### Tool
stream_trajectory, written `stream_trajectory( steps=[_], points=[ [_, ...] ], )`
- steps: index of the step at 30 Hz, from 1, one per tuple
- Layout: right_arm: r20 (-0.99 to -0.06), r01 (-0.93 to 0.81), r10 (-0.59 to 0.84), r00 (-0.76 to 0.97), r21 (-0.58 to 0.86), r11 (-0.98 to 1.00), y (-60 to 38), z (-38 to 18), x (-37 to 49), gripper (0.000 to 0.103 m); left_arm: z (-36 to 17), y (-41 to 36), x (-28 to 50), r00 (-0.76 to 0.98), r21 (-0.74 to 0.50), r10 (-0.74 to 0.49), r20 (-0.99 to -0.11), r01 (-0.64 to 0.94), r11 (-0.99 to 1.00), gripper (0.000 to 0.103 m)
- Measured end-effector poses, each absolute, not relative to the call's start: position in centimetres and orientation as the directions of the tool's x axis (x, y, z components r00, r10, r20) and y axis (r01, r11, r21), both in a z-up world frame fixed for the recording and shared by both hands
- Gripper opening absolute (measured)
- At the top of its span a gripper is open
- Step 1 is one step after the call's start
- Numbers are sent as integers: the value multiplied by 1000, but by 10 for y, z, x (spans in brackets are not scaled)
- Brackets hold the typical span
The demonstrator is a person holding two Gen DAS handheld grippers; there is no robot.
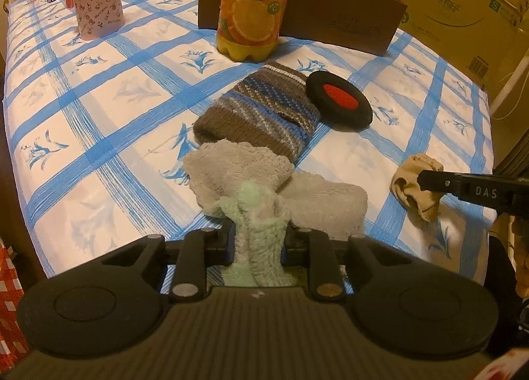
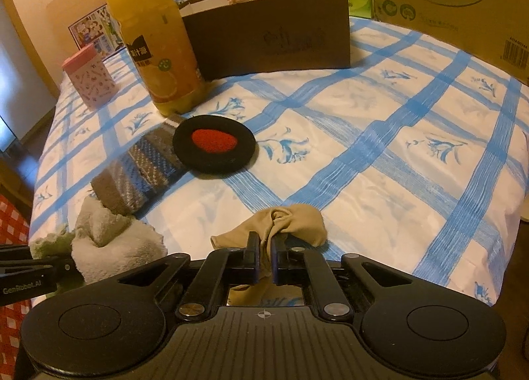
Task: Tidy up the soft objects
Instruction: 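Lift the beige sock with the right tool while the left tool holds the green cloth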
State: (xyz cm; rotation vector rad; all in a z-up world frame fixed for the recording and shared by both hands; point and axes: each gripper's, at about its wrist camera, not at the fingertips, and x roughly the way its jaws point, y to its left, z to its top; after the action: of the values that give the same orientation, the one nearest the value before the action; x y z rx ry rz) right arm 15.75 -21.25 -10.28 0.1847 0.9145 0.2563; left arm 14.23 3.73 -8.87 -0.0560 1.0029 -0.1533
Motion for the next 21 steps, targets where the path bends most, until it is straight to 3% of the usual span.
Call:
stream_trajectory(
  steps=[21],
  points=[
    [-691,-174,354,631,319,932,-223,-60,129,6,-48,39,109,576,-175,-216,-789,127,976,18]
  ],
)
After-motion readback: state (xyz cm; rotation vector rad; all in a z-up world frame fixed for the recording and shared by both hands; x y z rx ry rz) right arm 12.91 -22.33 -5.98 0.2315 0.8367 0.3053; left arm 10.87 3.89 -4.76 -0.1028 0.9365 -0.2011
